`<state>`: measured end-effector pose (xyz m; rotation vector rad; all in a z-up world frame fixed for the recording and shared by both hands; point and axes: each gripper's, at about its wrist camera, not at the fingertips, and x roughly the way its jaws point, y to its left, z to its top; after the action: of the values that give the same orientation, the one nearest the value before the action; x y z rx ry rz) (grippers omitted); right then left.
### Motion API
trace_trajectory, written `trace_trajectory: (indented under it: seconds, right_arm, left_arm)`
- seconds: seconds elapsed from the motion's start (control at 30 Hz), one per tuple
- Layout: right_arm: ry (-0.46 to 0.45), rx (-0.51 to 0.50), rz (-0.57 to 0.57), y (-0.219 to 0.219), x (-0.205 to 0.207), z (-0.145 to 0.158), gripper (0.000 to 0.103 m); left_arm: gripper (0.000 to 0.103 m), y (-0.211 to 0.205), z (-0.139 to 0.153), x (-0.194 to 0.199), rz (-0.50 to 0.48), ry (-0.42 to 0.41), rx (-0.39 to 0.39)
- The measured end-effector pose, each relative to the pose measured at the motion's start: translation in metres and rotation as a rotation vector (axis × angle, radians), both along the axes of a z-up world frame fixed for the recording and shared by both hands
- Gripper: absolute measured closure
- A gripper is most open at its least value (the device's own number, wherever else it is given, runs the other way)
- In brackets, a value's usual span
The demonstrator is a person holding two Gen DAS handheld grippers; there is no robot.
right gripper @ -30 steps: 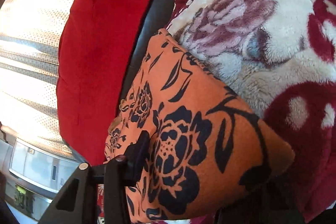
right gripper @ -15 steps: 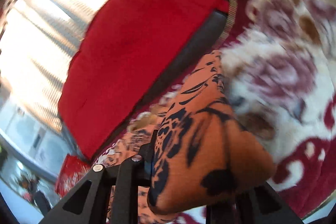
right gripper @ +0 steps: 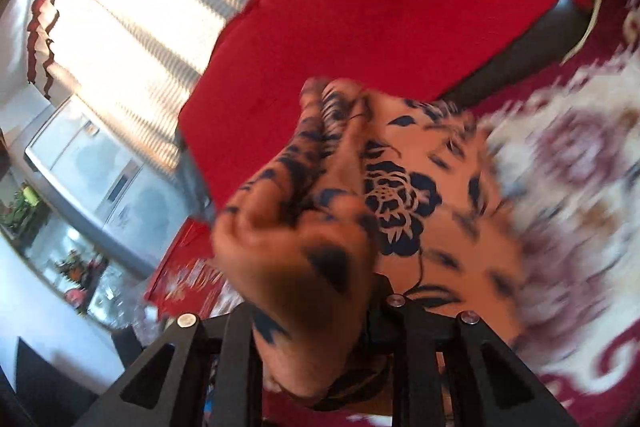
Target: Fold small clothes
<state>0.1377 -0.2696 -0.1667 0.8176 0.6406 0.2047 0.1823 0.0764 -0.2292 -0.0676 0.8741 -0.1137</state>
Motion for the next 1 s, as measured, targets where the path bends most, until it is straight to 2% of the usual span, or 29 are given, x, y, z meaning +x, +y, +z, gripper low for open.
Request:
trace_trajectory:
  seconds: [0.1,0.23,0.3,0.37,0.4,0.43,0.47,0.57,0.63,0.67,0.77,0.83,0.9,1.0]
  right_arm:
    - [0.064,0.017,0.084,0.042,0.02,-0.028,0.079]
    - [0.209,0.038,0.175,0.085,0.042,-0.078,0.076]
    - [0.197,0.004,0.21,0.092,0.039,-0.085,0.073]
    - [0.169,-0.003,0.243,0.09,0.035,-0.083,0.06]
    - [0.154,0.035,0.287,0.086,0.03,-0.081,0.043]
    - [0.139,0.063,0.324,0.085,0.024,-0.079,0.031]
    - [0.128,0.082,0.372,0.084,0.016,-0.075,0.03]
    - [0.062,0.08,0.431,0.074,-0.01,-0.065,0.03]
    - [-0.031,0.079,0.39,0.05,-0.031,-0.055,0.03]
    - [-0.05,0.072,0.366,0.039,-0.037,-0.053,0.031]
    - [-0.038,-0.003,0.253,0.001,-0.047,-0.054,0.044]
    - [-0.004,-0.026,0.193,-0.011,-0.046,-0.059,0.056]
    - [0.017,-0.046,0.16,-0.02,-0.044,-0.064,0.06]
    - [0.092,-0.024,0.174,-0.025,-0.034,-0.085,0.064]
  left_arm:
    - [0.012,0.028,-0.003,0.004,0.071,0.011,0.001]
    - [0.012,0.048,-0.006,0.004,0.109,0.033,-0.002]
    - [0.012,0.052,-0.007,0.003,0.104,0.041,-0.008]
    - [0.012,0.053,-0.007,0.002,0.098,0.053,-0.019]
    - [0.012,0.053,-0.006,0.002,0.093,0.057,-0.03]
    - [0.012,0.052,-0.004,0.003,0.084,0.058,-0.045]
    - [0.012,0.051,-0.002,0.002,0.071,0.06,-0.064]
    - [0.012,0.041,0.002,0.002,0.022,0.068,-0.106]
    - [0.012,0.029,0.005,-0.001,-0.014,0.072,-0.129]
    - [0.012,0.021,0.006,-0.003,-0.038,0.074,-0.141]
    - [0.012,-0.006,0.007,-0.011,-0.09,0.059,-0.137]
    - [0.012,-0.027,0.003,-0.016,-0.131,0.063,-0.097]
    - [0.012,-0.045,-0.005,-0.021,-0.155,0.057,-0.042]
    - [0.012,-0.061,-0.031,-0.016,-0.134,0.062,0.107]
